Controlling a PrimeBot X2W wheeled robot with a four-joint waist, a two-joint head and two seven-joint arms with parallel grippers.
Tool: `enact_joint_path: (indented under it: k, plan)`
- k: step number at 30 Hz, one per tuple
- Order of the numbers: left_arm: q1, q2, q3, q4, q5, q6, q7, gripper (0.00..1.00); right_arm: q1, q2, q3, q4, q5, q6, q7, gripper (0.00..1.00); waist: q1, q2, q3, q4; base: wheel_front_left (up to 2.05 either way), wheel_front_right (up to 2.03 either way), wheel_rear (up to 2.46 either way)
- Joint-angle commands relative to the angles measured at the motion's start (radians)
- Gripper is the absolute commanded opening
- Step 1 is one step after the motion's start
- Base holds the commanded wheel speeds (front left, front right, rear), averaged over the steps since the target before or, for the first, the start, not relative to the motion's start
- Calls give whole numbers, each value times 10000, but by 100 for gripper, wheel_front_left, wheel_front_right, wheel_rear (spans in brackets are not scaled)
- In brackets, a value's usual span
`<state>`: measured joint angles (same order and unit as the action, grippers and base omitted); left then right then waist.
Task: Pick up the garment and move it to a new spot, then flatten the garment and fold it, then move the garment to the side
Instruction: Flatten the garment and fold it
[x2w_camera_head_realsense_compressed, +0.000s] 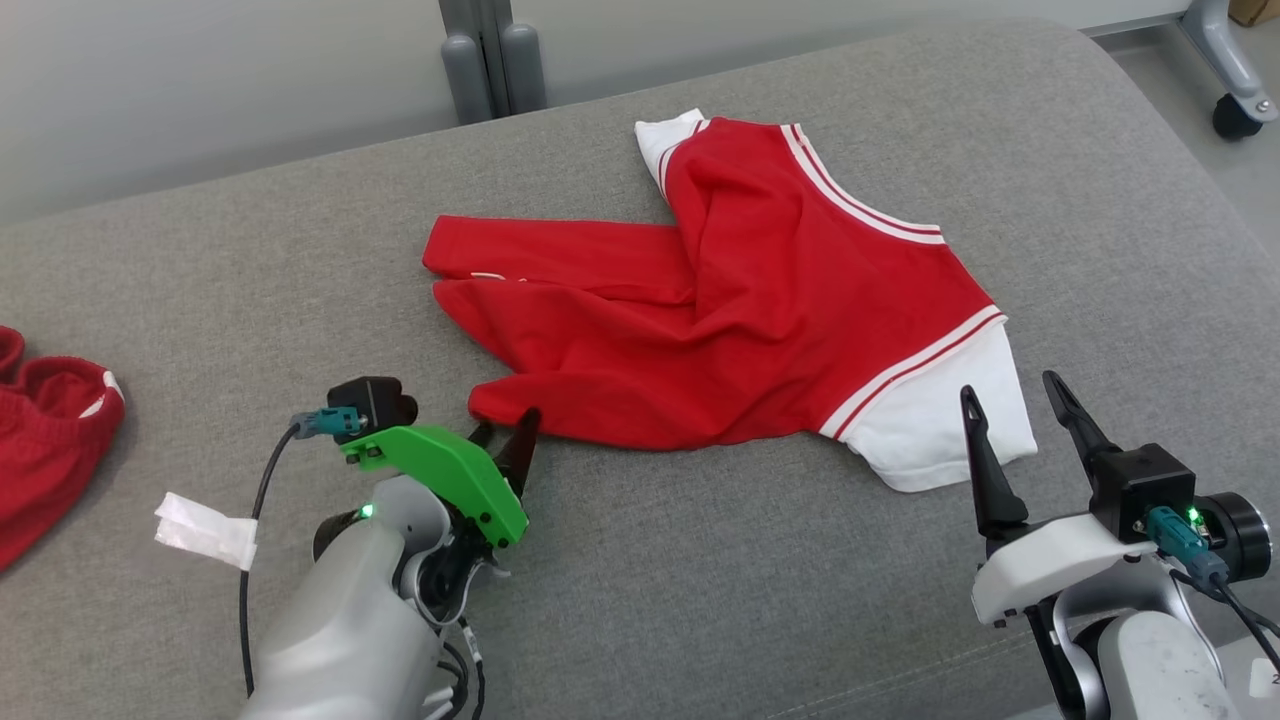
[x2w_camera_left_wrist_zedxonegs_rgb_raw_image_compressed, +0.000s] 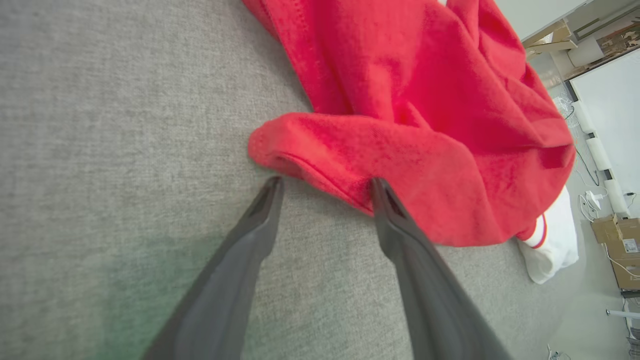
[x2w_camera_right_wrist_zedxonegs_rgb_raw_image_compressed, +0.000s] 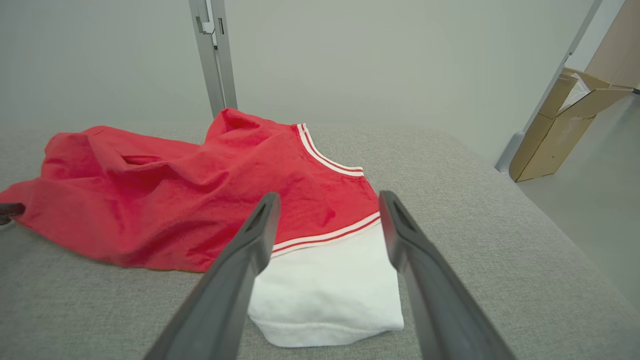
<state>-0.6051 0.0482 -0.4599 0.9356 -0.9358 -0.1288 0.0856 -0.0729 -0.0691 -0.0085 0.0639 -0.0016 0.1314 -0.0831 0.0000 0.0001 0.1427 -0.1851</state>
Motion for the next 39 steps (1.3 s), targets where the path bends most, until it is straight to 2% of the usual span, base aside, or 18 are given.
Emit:
enact_joint_path:
  k: [1,7,14,18,19,20,26,29,33,36,39]
  plan:
    - [-180,45,-203,-118,-182,-17,-164,0,-120,23,9,42,61,-14,-85,100,0,-1,-16,3,0,0,0]
    - [120,47,-947,-618,-198,-17,-1327,0,90,42,50,161,105,-14,-96,100,0,-1,-320,164,0,0,0]
    - [1646,274,-1687,-1750,149,-15,-2676,0,333,32,97,189,159,-14,-64,100,0,-1,-790,562,0,0,0]
    - [2737,472,-1818,-2419,479,513,-3117,0,429,60,144,150,214,-14,-21,100,0,-1,-881,926,0,0,0]
    - [3072,482,-1894,-2560,491,626,-3111,36,456,62,109,133,231,-14,-36,100,0,-1,-897,1040,0,0,0]
    - [3307,491,-1970,-2649,476,702,-2997,100,480,66,117,138,243,-14,-28,100,0,-1,-917,1125,0,0,0]
    - [4166,701,-1891,-3598,8,1172,-2273,100,423,87,75,135,286,-14,-37,100,0,-1,-932,1557,0,0,0]
    - [4090,1202,-1534,-4472,-145,1619,-2044,100,381,96,36,102,269,-14,-33,100,0,-1,-942,1665,0,0,0]
    - [3379,1942,-1304,-5485,271,2143,-1683,100,427,111,-90,-18,237,-14,-16,100,0,-1,-910,1719,0,0,0]
    - [2719,2194,-1488,-5536,444,2198,-971,100,432,127,-182,-62,230,-14,-29,100,0,-1,-856,1694,0,0,0]
    - [1863,1992,-1657,-5052,286,1974,-218,100,297,131,-144,-94,225,-14,-16,100,0,-1,-722,1538,0,0,0]
